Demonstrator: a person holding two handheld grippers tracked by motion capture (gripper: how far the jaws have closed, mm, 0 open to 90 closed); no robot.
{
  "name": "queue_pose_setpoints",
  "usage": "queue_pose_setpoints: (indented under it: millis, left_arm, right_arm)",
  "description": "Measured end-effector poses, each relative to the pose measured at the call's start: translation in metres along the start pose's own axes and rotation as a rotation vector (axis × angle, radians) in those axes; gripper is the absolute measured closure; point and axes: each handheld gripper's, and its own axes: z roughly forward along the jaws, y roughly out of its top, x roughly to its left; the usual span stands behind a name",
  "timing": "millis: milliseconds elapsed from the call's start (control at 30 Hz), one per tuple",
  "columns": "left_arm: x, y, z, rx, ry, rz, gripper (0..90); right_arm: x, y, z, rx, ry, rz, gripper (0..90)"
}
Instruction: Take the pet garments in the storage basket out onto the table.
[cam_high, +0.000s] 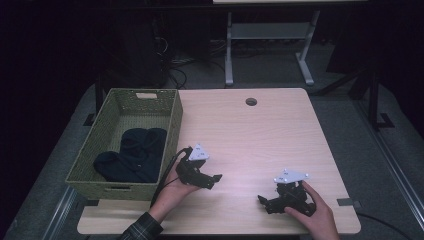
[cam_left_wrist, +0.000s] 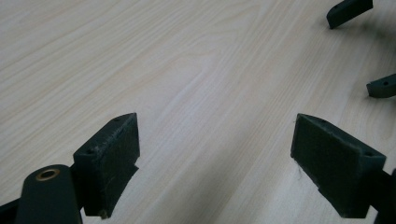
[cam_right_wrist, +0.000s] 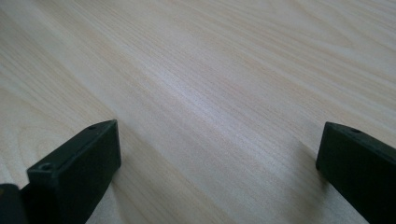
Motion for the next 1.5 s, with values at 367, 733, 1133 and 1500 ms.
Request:
queue_pose_setpoints:
  millis: [367, 733, 1133, 1500]
  left_arm:
    - [0.002, 0.006, -0.006, -0.007, -0.009, -0.014, 15.0]
    - [0.002, 0.016, -0.012, -0.008, -0.016, -0.006, 15.1]
    - [0.004, 0.026, -0.019, -0.027, -0.024, -0.003, 15.1]
    - [0.008, 0.034, -0.027, -0.029, -0.045, 0.015, 15.1]
  right_arm:
    - [0.000, 0.000, 0.000, 0.001, 0.000, 0.001, 0.0]
    - [0.000, 0.000, 0.000, 0.001, 0.000, 0.001, 0.0]
    - [0.000, 0.000, 0.000, 0.000, 0.000, 0.000, 0.0]
    - [0.000, 0.000, 0.000, 0.000, 0.000, 0.000, 0.0]
